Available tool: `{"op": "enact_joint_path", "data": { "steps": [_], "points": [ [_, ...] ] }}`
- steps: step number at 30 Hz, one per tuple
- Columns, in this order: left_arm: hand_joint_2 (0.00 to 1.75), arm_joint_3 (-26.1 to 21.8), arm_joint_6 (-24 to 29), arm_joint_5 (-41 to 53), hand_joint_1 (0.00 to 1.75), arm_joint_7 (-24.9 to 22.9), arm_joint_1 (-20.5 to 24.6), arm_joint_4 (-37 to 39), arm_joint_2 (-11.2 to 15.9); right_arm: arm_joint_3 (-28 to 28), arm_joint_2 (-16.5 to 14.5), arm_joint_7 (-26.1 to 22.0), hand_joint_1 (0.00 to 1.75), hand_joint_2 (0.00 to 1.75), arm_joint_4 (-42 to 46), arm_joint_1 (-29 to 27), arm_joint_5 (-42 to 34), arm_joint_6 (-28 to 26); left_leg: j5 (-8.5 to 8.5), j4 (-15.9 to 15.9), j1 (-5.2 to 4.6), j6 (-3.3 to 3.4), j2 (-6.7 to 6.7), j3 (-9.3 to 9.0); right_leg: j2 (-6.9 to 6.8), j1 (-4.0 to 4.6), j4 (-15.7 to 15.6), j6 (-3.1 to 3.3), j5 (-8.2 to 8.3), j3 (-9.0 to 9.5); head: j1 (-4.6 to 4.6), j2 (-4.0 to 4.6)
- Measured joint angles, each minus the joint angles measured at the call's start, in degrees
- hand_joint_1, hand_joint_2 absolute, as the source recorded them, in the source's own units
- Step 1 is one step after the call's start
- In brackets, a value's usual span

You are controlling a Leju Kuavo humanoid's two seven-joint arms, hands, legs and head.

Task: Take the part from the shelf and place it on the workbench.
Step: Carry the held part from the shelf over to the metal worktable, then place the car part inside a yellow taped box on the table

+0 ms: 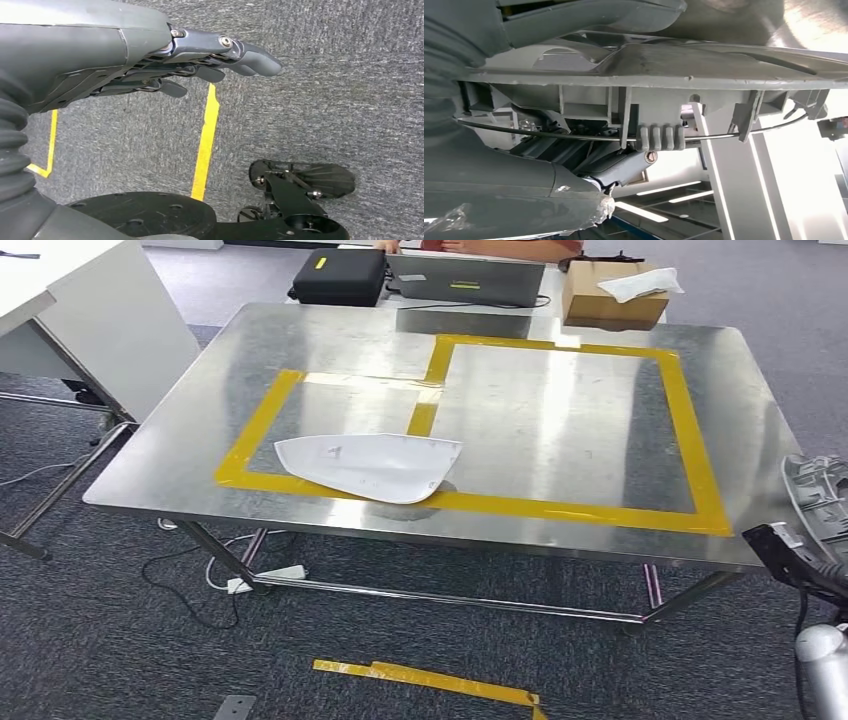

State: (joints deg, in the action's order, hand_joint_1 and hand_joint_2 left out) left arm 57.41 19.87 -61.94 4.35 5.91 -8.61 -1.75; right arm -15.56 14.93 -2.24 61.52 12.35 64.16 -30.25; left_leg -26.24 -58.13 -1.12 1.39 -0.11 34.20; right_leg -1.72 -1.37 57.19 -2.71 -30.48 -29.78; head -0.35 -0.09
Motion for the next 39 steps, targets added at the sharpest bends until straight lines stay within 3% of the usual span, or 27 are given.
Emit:
{"op": "enact_joint_path", "data": {
  "steps": [10,17,28,34,39],
  "points": [
    [1.75,0.9,-0.6,0.4,0.00,-0.1,0.1,0.0,0.1,2.8,0.2,0.4,1.75,1.75,0.5,4.1,3.1,-0.8,0.03,0.0,-0.01,-0.01,0.05,0.00,0.10,0.00,0.0,-0.02,0.08,-0.01,-0.01,0.00],
    [1.75,3.0,-1.5,1.6,0.00,-0.6,0.5,0.0,-0.3,9.8,0.5,4.2,1.75,1.75,-0.9,15.0,10.0,2.2,0.14,0.0,-0.01,-0.04,0.24,0.01,0.25,0.00,0.1,0.01,0.17,-0.13,0.00,0.00],
    [1.75,6.0,-2.2,2.5,0.00,-1.4,0.9,0.0,-0.7,20.0,0.3,7.2,1.75,1.75,-11.6,30.1,14.1,5.1,0.23,0.0,-0.02,0.04,0.15,0.13,0.03,0.00,0.1,0.02,0.21,-0.15,0.02,0.00],
    [1.75,7.5,-2.3,2.9,0.00,-2.3,1.4,0.0,-0.7,24.8,-1.5,8.2,1.75,1.75,-18.6,36.5,16.9,7.1,0.26,0.0,-0.02,0.03,0.15,0.14,0.03,0.00,0.1,0.01,0.22,-0.17,0.01,0.00],
    [1.75,8.2,-1.8,3.2,0.00,-2.4,2.2,0.0,-0.8,27.9,-4.0,8.6,1.75,1.75,-22.0,38.0,18.3,7.2,0.26,0.0,0.00,0.02,0.15,0.14,0.02,0.02,0.1,0.02,0.22,-0.17,0.01,0.00]
  ]
}}
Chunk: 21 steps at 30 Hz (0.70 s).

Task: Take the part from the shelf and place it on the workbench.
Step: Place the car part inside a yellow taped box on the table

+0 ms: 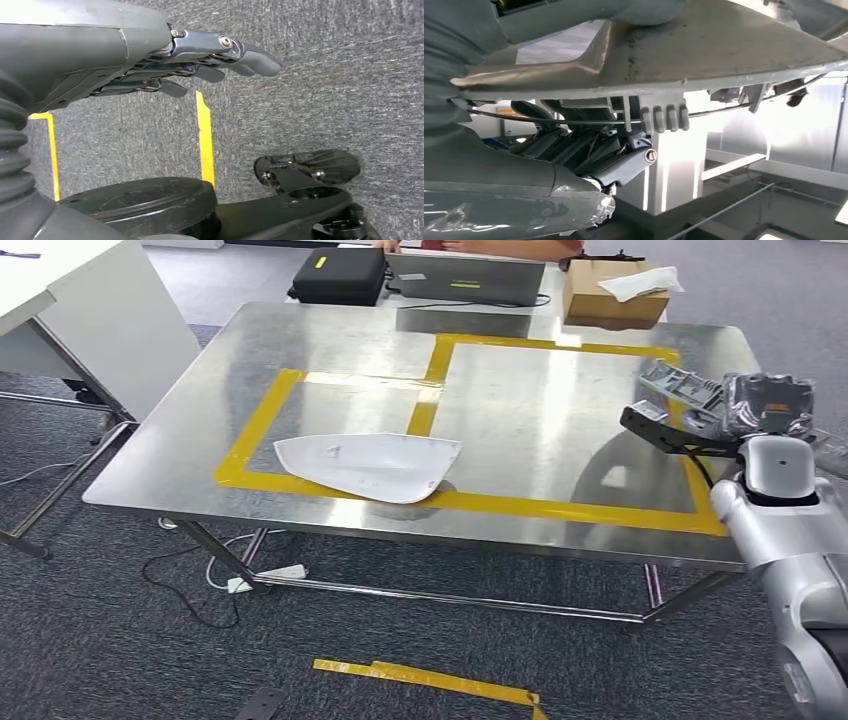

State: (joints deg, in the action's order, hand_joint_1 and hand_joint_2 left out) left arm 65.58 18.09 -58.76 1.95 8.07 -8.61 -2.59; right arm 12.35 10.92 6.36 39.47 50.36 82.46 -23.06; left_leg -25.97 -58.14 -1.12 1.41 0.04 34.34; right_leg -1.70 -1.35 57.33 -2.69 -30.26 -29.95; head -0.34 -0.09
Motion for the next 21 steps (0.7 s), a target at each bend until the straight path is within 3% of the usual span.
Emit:
{"op": "enact_joint_path", "data": {
  "steps": [21],
  "points": [
    [1.75,2.1,2.1,0.1,0.00,-2.4,0.2,0.0,-0.4,3.8,-10.2,2.0,1.75,1.75,-11.7,-5.4,0.6,-11.1,0.00,0.0,0.01,0.00,0.01,-0.01,0.10,0.00,0.0,0.01,0.00,-0.02,0.02,0.00]
  ]
}}
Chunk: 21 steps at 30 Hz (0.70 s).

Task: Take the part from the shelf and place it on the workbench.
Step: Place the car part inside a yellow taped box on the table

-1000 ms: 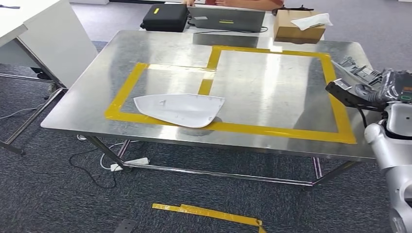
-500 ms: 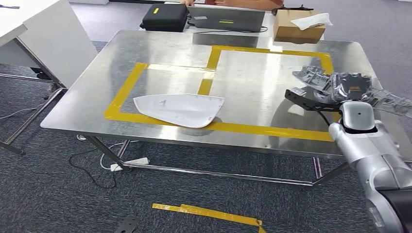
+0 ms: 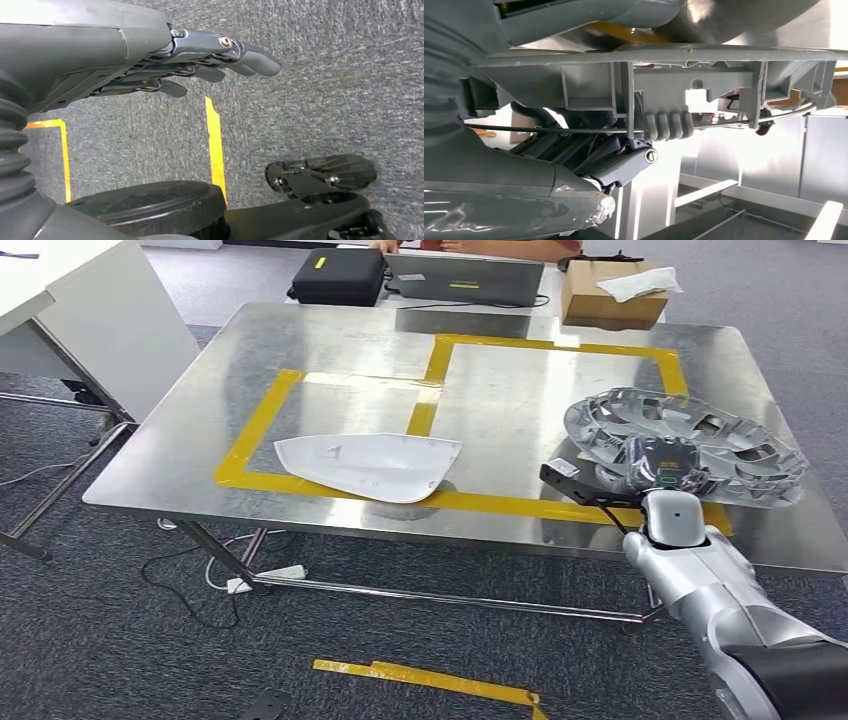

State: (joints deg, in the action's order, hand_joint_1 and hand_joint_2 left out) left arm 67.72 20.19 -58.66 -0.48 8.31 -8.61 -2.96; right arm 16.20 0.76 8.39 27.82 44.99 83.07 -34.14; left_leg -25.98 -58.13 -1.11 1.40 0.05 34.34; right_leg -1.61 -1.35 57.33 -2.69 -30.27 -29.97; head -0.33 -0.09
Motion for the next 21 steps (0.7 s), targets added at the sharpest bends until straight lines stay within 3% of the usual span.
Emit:
{"op": "enact_joint_path", "data": {
  "steps": [8,21],
  "points": [
    [1.75,1.4,0.5,0.3,0.00,-0.2,0.0,0.0,0.0,0.6,-3.1,-0.7,1.75,1.75,-1.3,-0.2,1.1,-4.1,0.00,0.0,0.01,0.00,0.04,0.01,-0.01,0.01,0.0,0.00,0.00,-0.03,-0.01,0.00],
    [1.75,3.3,2.5,-0.1,0.00,-2.2,0.2,0.0,0.0,2.4,-6.7,-5.8,1.75,1.75,1.1,2.4,2.8,-4.5,0.01,0.0,0.01,-0.01,0.07,0.01,0.02,0.01,0.0,0.01,0.02,-0.04,0.00,0.00]
  ]
}}
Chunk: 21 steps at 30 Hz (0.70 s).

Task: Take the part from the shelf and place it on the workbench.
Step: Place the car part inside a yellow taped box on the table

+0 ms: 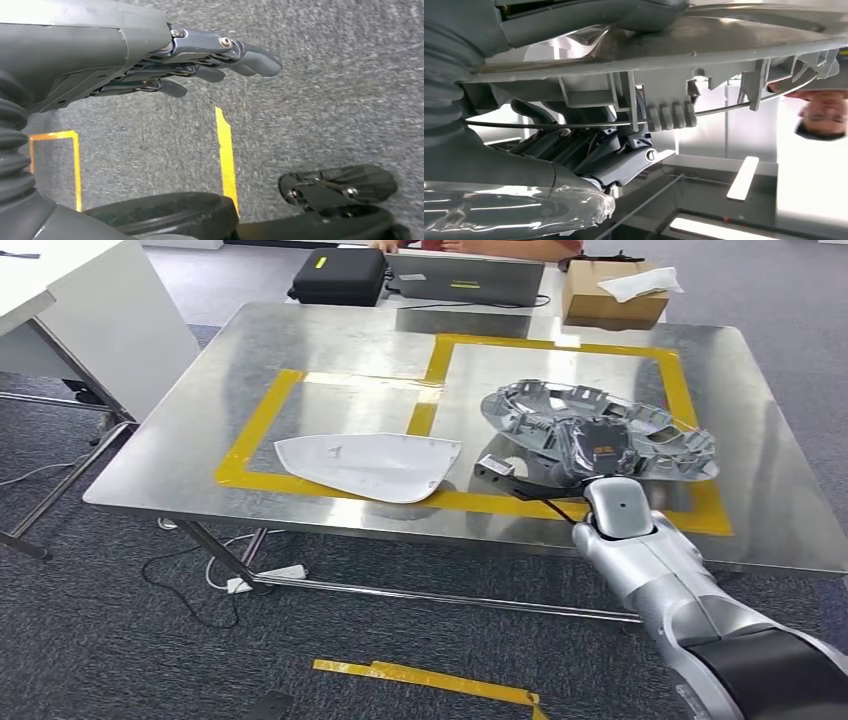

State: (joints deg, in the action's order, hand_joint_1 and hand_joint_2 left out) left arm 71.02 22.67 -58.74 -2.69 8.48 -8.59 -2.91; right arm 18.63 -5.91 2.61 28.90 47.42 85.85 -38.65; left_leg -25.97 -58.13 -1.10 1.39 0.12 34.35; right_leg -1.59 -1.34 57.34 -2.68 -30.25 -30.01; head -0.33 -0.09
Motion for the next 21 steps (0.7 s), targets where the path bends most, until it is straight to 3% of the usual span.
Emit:
{"op": "enact_joint_path", "data": {
  "steps": [21],
  "points": [
    [1.75,2.4,-0.4,0.4,0.00,-2.3,0.2,0.0,0.5,4.3,-2.3,-2.2,1.75,1.75,0.3,0.5,-0.6,0.0,0.00,0.0,0.02,0.00,0.00,0.02,0.00,0.01,0.0,0.00,0.00,0.00,0.00,0.00]
  ]
}}
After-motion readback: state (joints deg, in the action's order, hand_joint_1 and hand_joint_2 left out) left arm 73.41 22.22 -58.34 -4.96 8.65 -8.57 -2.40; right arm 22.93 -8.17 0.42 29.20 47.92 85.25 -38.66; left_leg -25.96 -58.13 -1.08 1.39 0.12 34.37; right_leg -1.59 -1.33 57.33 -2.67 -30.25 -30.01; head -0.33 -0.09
